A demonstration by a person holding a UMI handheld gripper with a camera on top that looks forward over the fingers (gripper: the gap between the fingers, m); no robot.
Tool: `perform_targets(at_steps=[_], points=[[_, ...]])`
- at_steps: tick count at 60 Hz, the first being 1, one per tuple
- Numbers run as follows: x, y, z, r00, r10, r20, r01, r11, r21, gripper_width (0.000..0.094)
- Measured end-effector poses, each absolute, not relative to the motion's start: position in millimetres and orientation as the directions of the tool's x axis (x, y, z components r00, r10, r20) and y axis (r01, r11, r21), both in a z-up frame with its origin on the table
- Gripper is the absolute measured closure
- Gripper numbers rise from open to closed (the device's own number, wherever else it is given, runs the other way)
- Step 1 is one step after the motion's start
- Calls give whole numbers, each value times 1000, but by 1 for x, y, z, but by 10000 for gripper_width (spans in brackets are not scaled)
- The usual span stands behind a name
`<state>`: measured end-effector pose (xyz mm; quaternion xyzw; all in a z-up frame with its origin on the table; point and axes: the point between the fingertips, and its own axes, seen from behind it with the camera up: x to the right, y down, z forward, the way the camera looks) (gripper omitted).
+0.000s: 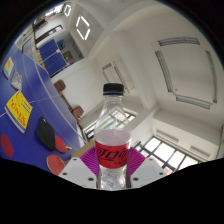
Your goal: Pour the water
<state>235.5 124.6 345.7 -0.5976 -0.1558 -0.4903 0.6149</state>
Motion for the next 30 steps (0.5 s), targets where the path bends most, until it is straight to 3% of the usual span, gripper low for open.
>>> perform_targets(at_steps=[4, 5, 14, 23, 30], points=[[180, 140, 366, 296, -397, 869, 899, -192, -394, 602], [177, 122, 389, 262, -380, 887, 920, -179, -349, 603], [32, 161, 370, -203, -287, 936, 979, -79, 188, 606], [-52, 183, 309, -569, -208, 796, 815, -9, 580, 606], [-75, 193, 264, -742, -152, 653, 659, 18, 752, 607]])
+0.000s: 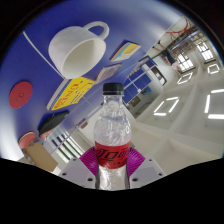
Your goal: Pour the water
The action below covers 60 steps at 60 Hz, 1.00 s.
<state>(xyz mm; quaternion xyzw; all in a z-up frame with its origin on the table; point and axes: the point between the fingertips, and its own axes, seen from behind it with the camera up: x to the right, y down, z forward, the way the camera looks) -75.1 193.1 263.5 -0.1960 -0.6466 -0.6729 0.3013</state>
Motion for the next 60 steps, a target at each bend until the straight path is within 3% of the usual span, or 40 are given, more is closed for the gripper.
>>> perform_targets(at_steps=[13, 24, 29, 34, 38, 43, 50, 58, 59, 60], points=[[-81, 194, 234, -761, -114, 638, 635, 68, 770, 607], [-90, 183, 279, -558, -151, 816, 813, 97, 574, 606], [-76, 181, 319, -286, -126, 950, 950, 89, 298, 607], [-58, 179, 350, 158, -49, 986, 983, 99, -153, 604], [-43, 177, 369, 503, 8, 864, 860, 101, -501, 605], [-25, 170, 377, 801, 73, 595, 591, 67, -804, 605], [-11, 179, 327, 958, 131, 255, 261, -32, -965, 608], [3, 182, 253, 987, 132, 93, 110, -125, -986, 608], [-11, 187, 228, 989, 133, 68, 87, -139, -986, 608], [1, 183, 231, 990, 136, 48, 68, -154, -986, 606]])
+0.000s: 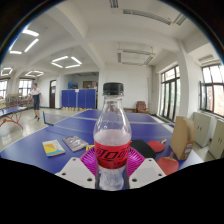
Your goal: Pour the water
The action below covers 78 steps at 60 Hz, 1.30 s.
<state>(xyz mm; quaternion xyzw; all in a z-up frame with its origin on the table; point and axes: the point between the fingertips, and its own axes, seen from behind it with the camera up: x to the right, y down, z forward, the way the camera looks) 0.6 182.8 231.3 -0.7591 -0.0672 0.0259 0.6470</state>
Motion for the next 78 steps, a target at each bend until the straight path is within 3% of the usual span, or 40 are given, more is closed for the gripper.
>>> perform_targets(at_steps=[7, 8, 16, 20, 22, 26, 35, 37, 40, 43, 47, 59, 78], points=[[11, 189, 179, 993, 119, -10, 17, -220, -975, 607], [2, 195, 157, 993, 117, -8, 18, -222, -975, 608], [20, 184, 127, 993, 115, -16, 15, -261, -965, 606], [15, 186, 91, 994, 109, -12, 21, -297, -955, 598], [15, 188, 103, 994, 108, -3, 23, -235, -972, 602], [14, 184, 100, 995, 103, 10, 34, -229, -973, 601], [14, 183, 99, 994, 107, 11, 39, -271, -962, 421], [15, 181, 94, 994, 106, 15, 48, -313, -949, 325], [9, 176, 94, 993, 112, 19, 57, -352, -934, 78], [12, 163, 106, 994, 105, 33, 69, -361, -930, 115], [14, 146, 120, 996, 72, 52, 76, -387, -919, 75], [3, 34, 166, 999, -14, 40, 30, -434, -900, 79], [-34, -147, 196, 994, -44, 96, 63, -472, -879, 91]])
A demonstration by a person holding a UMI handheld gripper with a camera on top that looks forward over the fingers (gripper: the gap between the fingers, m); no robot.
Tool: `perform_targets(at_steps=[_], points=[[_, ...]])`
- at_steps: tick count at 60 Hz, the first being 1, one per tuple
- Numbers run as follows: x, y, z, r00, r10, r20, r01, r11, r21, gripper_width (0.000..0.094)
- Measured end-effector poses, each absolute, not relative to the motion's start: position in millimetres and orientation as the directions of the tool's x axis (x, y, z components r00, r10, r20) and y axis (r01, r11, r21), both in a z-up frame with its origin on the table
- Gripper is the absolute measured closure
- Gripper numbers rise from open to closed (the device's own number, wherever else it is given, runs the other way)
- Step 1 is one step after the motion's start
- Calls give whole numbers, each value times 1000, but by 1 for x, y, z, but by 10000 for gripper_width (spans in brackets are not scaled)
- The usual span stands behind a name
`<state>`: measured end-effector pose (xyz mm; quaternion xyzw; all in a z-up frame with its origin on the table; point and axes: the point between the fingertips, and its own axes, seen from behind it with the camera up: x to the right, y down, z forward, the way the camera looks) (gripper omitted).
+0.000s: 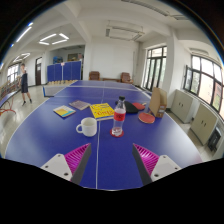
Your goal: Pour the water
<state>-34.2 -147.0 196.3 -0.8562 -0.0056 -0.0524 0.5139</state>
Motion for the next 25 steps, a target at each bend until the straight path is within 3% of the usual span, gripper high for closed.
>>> perform_targets(at_steps=[25], points=[[-37, -196, 209, 994, -68, 90, 49, -457, -888, 85]])
